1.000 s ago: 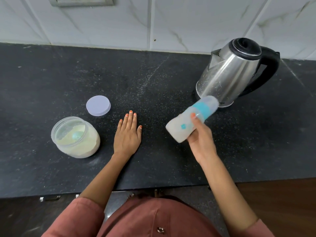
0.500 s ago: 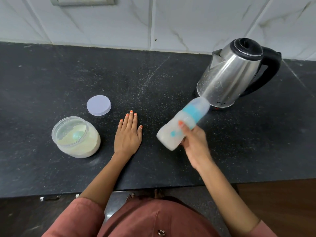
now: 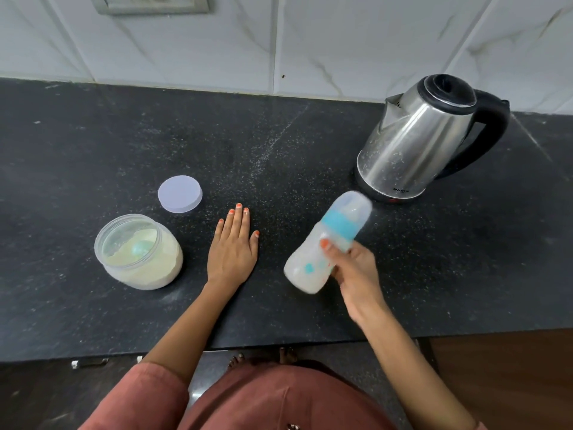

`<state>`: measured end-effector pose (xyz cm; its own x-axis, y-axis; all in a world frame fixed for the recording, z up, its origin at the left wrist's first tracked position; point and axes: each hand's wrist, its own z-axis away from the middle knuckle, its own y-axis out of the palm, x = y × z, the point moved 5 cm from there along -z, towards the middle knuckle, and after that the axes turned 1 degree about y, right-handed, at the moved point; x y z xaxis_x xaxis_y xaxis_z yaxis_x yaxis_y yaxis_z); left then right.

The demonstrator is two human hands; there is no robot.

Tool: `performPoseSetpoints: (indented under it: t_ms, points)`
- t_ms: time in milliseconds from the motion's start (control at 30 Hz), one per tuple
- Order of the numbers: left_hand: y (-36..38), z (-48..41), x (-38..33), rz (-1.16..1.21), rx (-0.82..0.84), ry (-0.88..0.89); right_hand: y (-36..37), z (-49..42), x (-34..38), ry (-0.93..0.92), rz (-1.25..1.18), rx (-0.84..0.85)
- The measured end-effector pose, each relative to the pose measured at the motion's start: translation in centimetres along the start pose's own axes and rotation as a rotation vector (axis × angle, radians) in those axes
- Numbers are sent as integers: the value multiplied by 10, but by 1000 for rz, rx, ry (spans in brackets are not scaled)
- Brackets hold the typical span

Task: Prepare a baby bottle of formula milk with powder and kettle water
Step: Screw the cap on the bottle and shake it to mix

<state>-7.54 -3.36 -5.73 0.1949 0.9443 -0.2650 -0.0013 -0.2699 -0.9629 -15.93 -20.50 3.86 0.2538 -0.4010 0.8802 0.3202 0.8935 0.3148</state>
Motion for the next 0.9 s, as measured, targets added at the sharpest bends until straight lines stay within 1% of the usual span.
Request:
performPoseSetpoints:
  t_ms: [67, 100, 133, 167, 267, 300, 333, 367, 433, 467, 500, 533, 600, 633, 667, 700, 767, 800, 833, 900]
  points:
    - [0, 0, 0, -2, -3, 1, -9, -13, 9, -24, -285, -128]
    - [0, 0, 0, -3, 2, 0, -12, -17, 13, -57, -373, -182]
    - [1, 1, 1, -3, 5, -1, -13, -19, 14, -75, -393, -200]
    - [1, 1, 1, 1, 5, -1, -12, -17, 11, -71, -351, -178]
    - [-1, 0, 0, 6, 7, -4, 1, 0, -2, 27, 5, 35]
    - [-1, 0, 0, 4, 11, -3, 2, 3, -3, 35, 75, 68]
    - [0, 1, 0, 5, 10, -1, -1, 0, -1, 28, 65, 50]
    - [-1, 1, 0, 8, 4, 0, -3, -5, 3, 24, -23, 1]
    - [-2, 1, 0, 13, 0, 1, -10, -17, 13, -9, -298, -143]
    - [-1, 1, 0, 11, 2, 1, -11, -20, 15, -31, -363, -171]
    - [-1, 1, 0, 9, 3, 2, -9, -19, 14, -27, -351, -155]
    - [-1, 1, 0, 7, 1, 3, -6, -17, 10, -8, -267, -103]
    - [-1, 1, 0, 8, 8, 2, 3, -5, 0, 35, 8, 54]
    - [-1, 1, 0, 8, 14, 1, 5, -2, -1, 40, 88, 103]
    - [-1, 1, 0, 8, 13, -1, 3, -4, 1, 28, 74, 107]
    - [-1, 1, 0, 9, 6, -2, 0, -8, 6, 16, -29, 70]
    - [-1, 1, 0, 8, -6, -1, -7, -22, 17, -33, -306, -68]
    - [-1, 0, 0, 7, -4, 0, -10, -26, 20, -67, -363, -119]
    - [0, 1, 0, 8, 0, -2, -8, -27, 20, -78, -339, -126]
    - [-1, 1, 0, 13, 4, -6, 2, -19, 13, -40, -117, -17]
